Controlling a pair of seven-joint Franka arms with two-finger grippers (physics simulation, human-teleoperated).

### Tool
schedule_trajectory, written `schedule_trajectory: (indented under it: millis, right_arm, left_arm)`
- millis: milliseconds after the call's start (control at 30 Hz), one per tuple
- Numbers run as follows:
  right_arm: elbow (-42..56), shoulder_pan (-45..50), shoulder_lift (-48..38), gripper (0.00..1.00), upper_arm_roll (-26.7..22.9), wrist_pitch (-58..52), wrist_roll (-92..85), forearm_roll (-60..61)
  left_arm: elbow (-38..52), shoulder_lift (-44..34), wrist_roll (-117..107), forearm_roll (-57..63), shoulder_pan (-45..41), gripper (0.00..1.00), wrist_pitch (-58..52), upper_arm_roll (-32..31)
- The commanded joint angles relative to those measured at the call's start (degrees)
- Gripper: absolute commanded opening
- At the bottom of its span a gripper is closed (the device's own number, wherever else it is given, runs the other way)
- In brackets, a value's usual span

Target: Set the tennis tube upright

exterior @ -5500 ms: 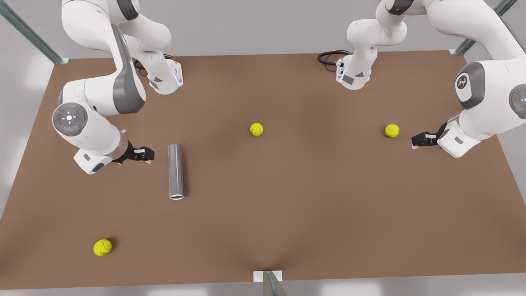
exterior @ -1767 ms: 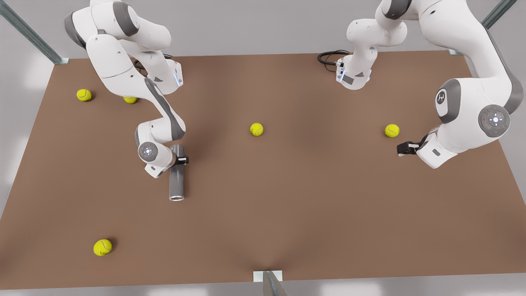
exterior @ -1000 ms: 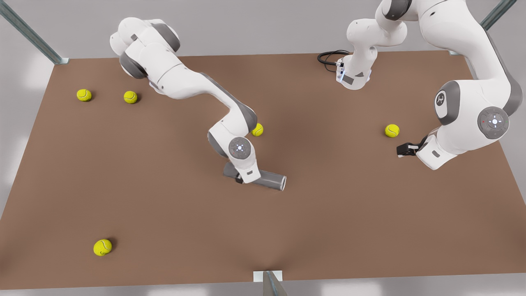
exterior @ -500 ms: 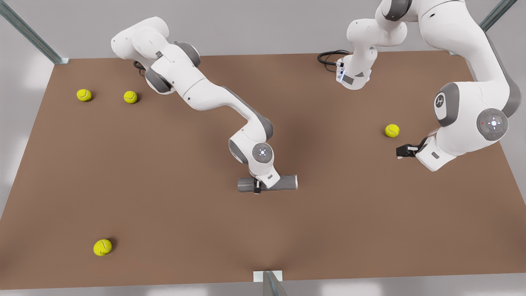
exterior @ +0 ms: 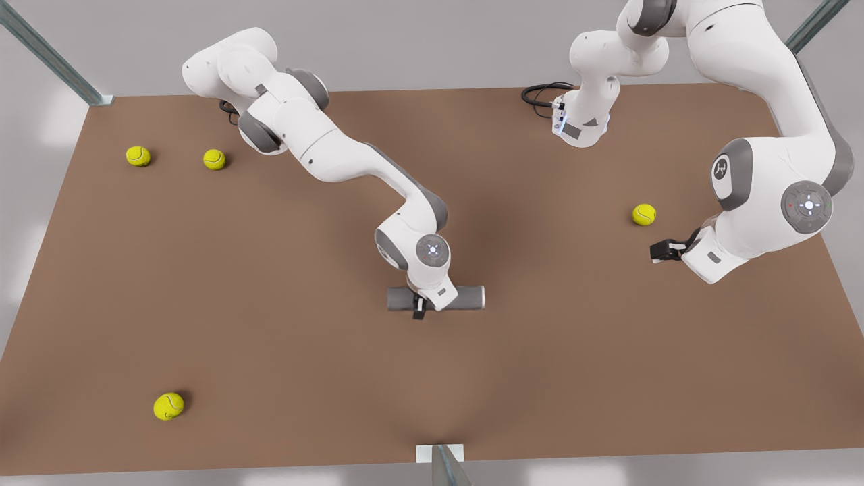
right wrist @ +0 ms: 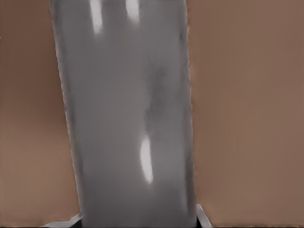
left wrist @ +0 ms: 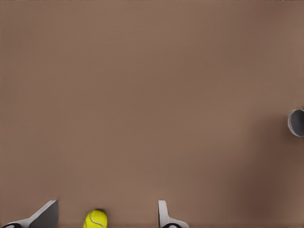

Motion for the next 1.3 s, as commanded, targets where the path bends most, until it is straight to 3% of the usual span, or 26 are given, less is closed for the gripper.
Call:
schedule_trajectory:
  millis: [0,400,533,1067,1267]
  right_arm:
    - [-0.1,0.1,0.0,1.0,0.1,0.5,0.8,-2.2]
    - [-1.4,-0.4,0.1,1.0,0.1,9.8,1.2,1.2]
    - [-7.6,-2.0,0.3,1.0,0.1,17.6,1.0,1.1]
    - [-6.9,-2.8,2.6,1.0,0.1,20.2,0.7,1.1]
    - [-5.9,-3.7,1.3,1.0,0.7,16.6,0.4,3.2]
  left_arm:
    - [0.0,0.0,0.0,0.0,0.0,1.0,0.0,0.0]
    - [0.0,0.0,0.0,0.0,0.0,1.0,0.0,-0.1]
    - [0.0,0.0,-0.1,-0.1,0.0,1.0,-0.2,0.0]
    - [0.0,0.4,-0.1,0.0,0.0,1.0,-0.4,-0.1]
    - [0.0,0.4,-0.1,0.0,0.0,1.0,-0.3,0.0]
